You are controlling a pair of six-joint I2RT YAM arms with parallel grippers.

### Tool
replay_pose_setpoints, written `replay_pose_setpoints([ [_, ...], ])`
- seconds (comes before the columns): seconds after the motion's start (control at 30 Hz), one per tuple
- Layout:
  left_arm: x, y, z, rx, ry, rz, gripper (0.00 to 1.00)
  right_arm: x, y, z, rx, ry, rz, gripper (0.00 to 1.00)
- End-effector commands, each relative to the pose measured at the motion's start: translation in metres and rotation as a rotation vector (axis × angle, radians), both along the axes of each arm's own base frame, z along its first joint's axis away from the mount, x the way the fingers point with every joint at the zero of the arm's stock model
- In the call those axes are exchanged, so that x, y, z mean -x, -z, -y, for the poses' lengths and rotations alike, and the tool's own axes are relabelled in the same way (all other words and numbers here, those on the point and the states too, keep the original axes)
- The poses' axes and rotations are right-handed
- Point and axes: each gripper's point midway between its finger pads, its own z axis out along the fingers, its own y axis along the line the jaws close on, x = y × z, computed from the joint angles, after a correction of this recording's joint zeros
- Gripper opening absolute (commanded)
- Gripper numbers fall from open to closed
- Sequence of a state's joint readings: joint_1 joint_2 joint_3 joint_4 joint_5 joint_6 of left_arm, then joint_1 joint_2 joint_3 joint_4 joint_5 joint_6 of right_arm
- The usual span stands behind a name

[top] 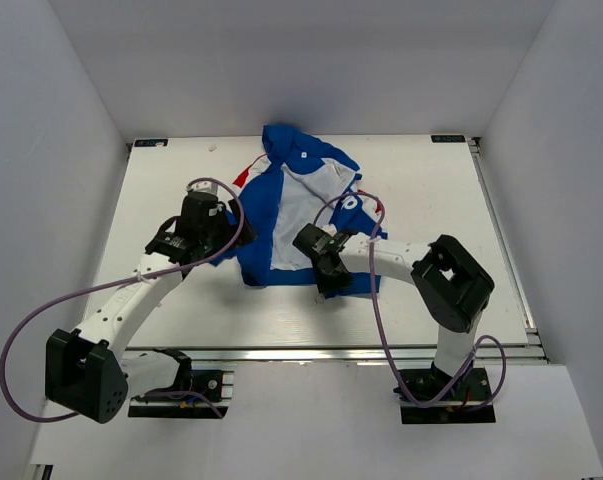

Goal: Zip up the jacket

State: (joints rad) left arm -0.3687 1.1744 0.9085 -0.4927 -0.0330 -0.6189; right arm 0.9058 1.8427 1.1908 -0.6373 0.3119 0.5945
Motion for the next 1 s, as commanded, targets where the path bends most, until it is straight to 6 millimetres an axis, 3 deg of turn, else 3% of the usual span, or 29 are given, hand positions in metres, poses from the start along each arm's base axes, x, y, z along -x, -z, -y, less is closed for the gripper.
replay_pose_setpoints([
  [0.0, 0.002, -0.005, -0.009, -0.017, -0.042, 0.016, 0.98, 0.021, 0.046, 0.029, 0.145, -0.003, -0.104, 0.40],
  [0.17, 0.003, -0.010, -0.017, -0.027, -0.079, 0.041, 0.98, 0.025, 0.054, 0.029, 0.148, -0.048, -0.142, 0.29],
  [0.2, 0.003, -0.010, -0.017, -0.026, -0.079, 0.042, 0.98, 0.027, 0.055, 0.027, 0.138, -0.064, -0.155, 0.11],
  [0.23, 0.004, -0.009, -0.017, -0.029, -0.080, 0.039, 0.98, 0.027, 0.054, 0.026, 0.130, -0.069, -0.152, 0.00],
  [0.4, 0.004, -0.005, -0.010, -0.028, -0.035, 0.017, 0.98, 0.025, 0.044, 0.016, -0.009, -0.114, -0.133, 0.00],
  [0.6, 0.007, -0.004, 0.022, 0.037, 0.140, -0.017, 0.98, 0.011, -0.014, 0.000, -0.363, -0.127, -0.063, 0.00],
  [0.7, 0.011, 0.002, 0.040, 0.017, 0.200, -0.047, 0.98, 0.003, -0.039, 0.004, -0.463, -0.143, 0.001, 0.00],
  [0.73, 0.010, 0.012, 0.039, -0.029, 0.184, -0.074, 0.98, 0.002, -0.047, 0.006, -0.478, -0.148, 0.020, 0.00],
  [0.77, 0.013, 0.008, 0.052, -0.054, 0.221, -0.068, 0.98, 0.000, -0.049, 0.008, -0.481, -0.145, 0.026, 0.00],
  [0.8, 0.012, 0.011, 0.052, -0.103, 0.216, -0.072, 0.98, -0.003, -0.051, 0.012, -0.483, -0.140, 0.030, 0.00],
  [0.87, 0.015, 0.032, 0.048, -0.237, 0.206, -0.151, 0.98, -0.005, -0.051, 0.018, -0.487, -0.128, 0.026, 0.00],
  [0.9, 0.008, 0.026, 0.049, -0.270, 0.193, -0.152, 0.98, -0.005, -0.052, 0.018, -0.500, -0.134, 0.023, 0.00],
  [0.93, 0.012, 0.034, 0.034, -0.359, 0.160, -0.202, 0.98, -0.005, -0.051, 0.019, -0.504, -0.134, 0.021, 0.00],
  [0.97, 0.012, 0.049, 0.032, -0.420, 0.154, -0.253, 0.97, -0.005, -0.049, 0.021, -0.512, -0.132, 0.015, 0.00],
])
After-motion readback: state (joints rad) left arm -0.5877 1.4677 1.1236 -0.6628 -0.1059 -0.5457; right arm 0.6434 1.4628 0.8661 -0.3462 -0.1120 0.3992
